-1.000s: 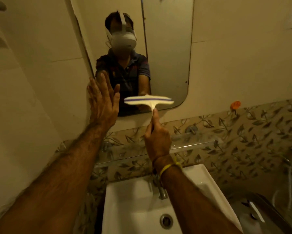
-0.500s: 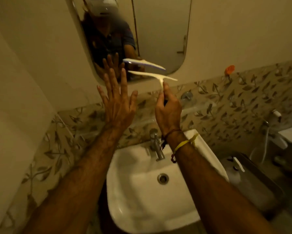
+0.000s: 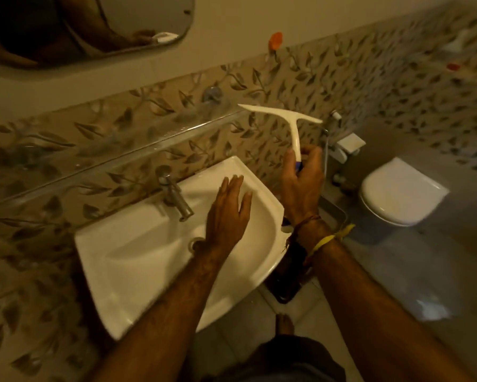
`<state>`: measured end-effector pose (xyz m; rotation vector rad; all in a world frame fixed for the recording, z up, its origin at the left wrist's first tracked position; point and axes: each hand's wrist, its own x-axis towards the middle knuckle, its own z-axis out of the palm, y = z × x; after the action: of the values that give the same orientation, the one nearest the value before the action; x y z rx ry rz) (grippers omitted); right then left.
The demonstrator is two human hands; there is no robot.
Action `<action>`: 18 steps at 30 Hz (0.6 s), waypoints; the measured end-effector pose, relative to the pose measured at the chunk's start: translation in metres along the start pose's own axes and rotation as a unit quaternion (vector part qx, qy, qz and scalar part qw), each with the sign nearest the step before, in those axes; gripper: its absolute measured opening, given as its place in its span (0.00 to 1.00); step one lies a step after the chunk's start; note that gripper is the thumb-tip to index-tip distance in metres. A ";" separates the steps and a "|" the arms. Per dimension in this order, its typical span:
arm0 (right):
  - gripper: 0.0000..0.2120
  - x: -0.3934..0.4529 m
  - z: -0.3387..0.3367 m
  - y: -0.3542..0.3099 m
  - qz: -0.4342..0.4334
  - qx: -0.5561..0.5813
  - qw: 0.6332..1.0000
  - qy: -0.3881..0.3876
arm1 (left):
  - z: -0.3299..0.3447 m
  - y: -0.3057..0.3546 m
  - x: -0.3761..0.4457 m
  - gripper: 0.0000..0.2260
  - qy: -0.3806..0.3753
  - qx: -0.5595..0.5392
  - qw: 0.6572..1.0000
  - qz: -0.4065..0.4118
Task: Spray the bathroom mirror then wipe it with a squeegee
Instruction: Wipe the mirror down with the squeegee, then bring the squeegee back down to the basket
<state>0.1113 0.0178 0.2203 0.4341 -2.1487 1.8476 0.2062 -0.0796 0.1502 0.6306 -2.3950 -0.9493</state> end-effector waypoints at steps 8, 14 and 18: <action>0.05 0.050 -0.066 0.110 0.161 -0.107 0.981 0.033 | 0.118 -0.001 0.040 0.33 -0.268 0.111 0.943 -0.163; 0.10 0.109 -0.087 0.201 0.272 -0.187 0.944 -0.028 | 0.213 0.001 0.081 0.43 -0.231 0.243 0.912 -0.237; 0.11 0.146 -0.074 0.255 0.305 -0.225 0.920 -0.102 | 0.258 0.002 0.089 0.50 -0.155 0.299 0.888 -0.314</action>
<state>-0.1229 0.1200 0.0574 -0.1831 -2.9988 1.5117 -0.0142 -0.0011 0.0090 1.6716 -2.8424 -0.5302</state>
